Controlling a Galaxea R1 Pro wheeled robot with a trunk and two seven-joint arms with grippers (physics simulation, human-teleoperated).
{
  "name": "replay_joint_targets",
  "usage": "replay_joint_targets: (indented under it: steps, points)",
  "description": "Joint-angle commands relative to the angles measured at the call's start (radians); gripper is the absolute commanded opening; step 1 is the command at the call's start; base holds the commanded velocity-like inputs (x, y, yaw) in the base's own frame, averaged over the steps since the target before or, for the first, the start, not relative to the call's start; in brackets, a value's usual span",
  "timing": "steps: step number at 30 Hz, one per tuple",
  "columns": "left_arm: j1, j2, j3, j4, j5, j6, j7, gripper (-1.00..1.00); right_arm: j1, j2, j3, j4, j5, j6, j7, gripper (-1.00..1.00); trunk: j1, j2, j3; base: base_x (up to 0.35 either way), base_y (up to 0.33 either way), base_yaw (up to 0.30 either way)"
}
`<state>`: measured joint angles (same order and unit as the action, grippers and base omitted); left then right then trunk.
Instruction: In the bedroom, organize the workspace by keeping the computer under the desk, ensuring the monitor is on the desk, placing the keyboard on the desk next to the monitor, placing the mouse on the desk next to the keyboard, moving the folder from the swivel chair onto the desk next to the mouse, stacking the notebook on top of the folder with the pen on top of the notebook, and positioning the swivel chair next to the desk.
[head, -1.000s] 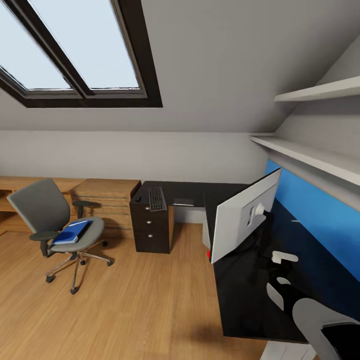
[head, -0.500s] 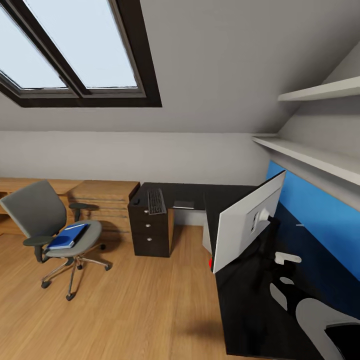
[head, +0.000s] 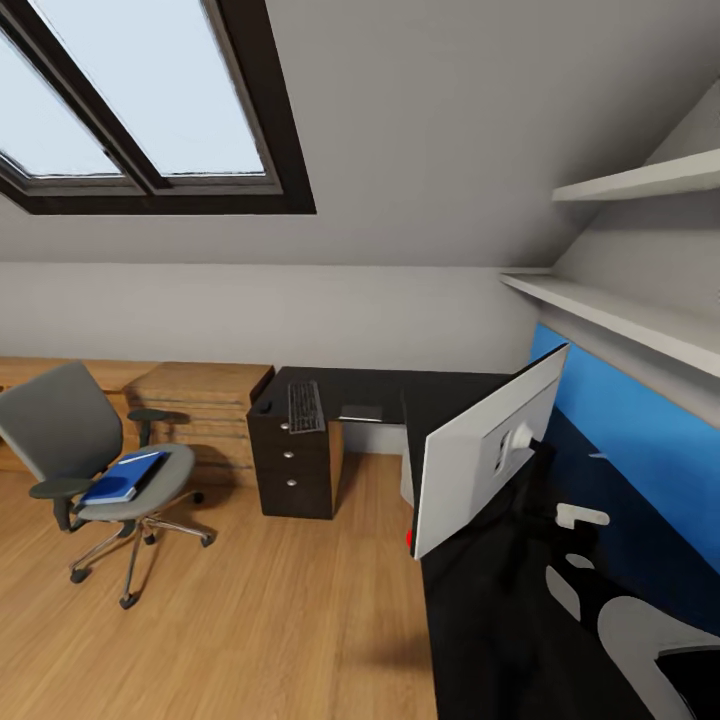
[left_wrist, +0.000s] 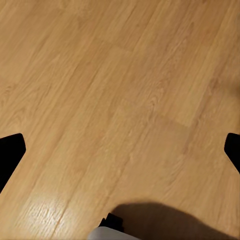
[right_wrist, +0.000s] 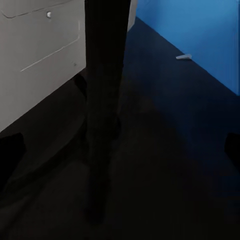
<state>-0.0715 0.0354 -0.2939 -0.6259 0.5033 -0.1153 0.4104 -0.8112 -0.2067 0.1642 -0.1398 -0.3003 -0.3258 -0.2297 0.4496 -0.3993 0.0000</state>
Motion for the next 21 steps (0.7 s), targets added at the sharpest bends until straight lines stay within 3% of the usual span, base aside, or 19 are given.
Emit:
replay_joint_targets:
  steps: [1, 13, 21]
  points:
    - [-0.001, 0.001, -0.008, 0.0, 0.011, -0.006, 0.007, 1.0, 0.0, -0.001, 0.008, 0.0, -0.008, -0.003, -0.003, 1.0, 0.0, -0.001, 0.0, 0.013, -0.024, 0.0]
    - [-0.001, -0.003, -0.013, -0.01, 0.01, -0.01, 0.006, 1.0, 0.0, -0.004, 0.008, -0.003, -0.009, -0.005, -0.003, 1.0, 0.0, -0.001, 0.0, 0.002, -0.005, 0.0]
    - [-0.001, -0.016, -0.014, -0.012, 0.009, -0.011, 0.009, 1.0, 0.0, -0.005, 0.008, -0.071, -0.011, 0.01, -0.003, 1.0, 0.031, -0.057, -0.025, 0.0, 0.0, 0.0]
